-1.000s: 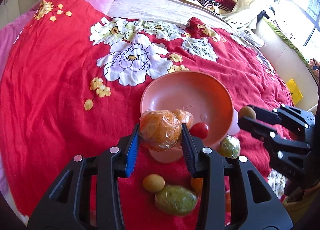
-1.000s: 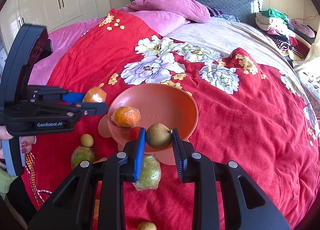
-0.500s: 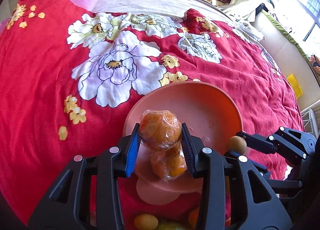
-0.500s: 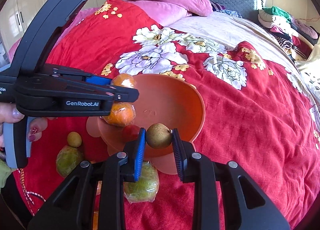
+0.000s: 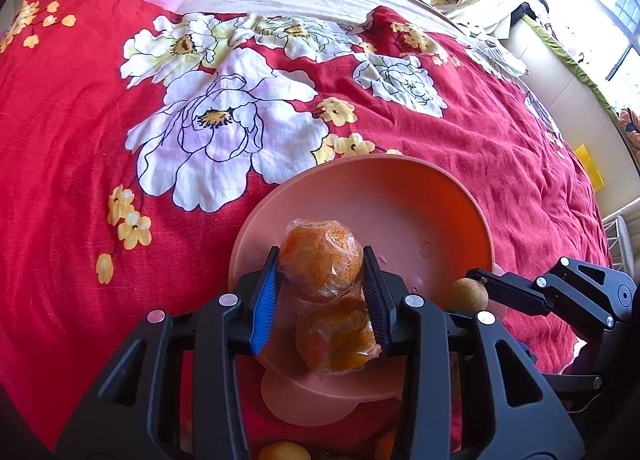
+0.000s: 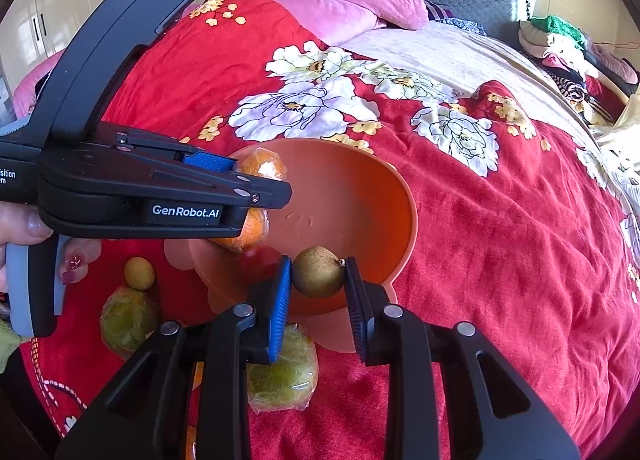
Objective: Organize fruits
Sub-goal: 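Carry the orange and brown fruit into the pink bowl and open both tools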
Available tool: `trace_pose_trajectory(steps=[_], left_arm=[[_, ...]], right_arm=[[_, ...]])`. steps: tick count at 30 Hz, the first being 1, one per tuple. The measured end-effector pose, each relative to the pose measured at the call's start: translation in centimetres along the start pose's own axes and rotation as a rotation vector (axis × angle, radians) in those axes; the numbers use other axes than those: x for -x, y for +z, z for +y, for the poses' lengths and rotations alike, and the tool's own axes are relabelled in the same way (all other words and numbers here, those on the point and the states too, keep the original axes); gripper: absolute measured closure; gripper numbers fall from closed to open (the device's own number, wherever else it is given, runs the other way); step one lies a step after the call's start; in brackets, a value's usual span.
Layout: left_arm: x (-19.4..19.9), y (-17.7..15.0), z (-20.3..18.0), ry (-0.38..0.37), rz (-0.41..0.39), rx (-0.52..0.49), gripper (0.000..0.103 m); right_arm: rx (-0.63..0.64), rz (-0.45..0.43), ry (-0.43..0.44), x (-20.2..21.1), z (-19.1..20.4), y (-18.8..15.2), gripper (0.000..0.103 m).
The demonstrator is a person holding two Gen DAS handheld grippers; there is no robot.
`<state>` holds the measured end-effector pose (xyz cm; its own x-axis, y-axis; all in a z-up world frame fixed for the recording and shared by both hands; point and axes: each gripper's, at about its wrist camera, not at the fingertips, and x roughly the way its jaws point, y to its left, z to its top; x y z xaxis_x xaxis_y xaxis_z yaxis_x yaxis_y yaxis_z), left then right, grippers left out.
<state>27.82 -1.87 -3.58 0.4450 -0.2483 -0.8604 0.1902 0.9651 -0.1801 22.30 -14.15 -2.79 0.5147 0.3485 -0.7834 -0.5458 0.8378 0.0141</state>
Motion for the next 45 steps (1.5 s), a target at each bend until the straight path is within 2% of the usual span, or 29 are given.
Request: trace_pose_trajectory(steps=[20, 31, 45], left_arm=[[0.1, -0.2, -0.4, 0.006, 0.001, -0.015, 0.072], [1.7, -0.5, -0.8, 0.002, -0.033, -0.021, 0.066], [4.4, -1.8, -0.8, 0.006, -0.073, -0.01, 0.054]], right_arm=[[-0.001, -0.014, 0.007, 0.9, 0.2, -0.1, 0.077], [-0.009, -0.037, -0.001, 2.2, 0.4, -0.1, 0.062], [-0.051, -0.071, -0.031, 4.3, -0.5, -0.7, 0.046]])
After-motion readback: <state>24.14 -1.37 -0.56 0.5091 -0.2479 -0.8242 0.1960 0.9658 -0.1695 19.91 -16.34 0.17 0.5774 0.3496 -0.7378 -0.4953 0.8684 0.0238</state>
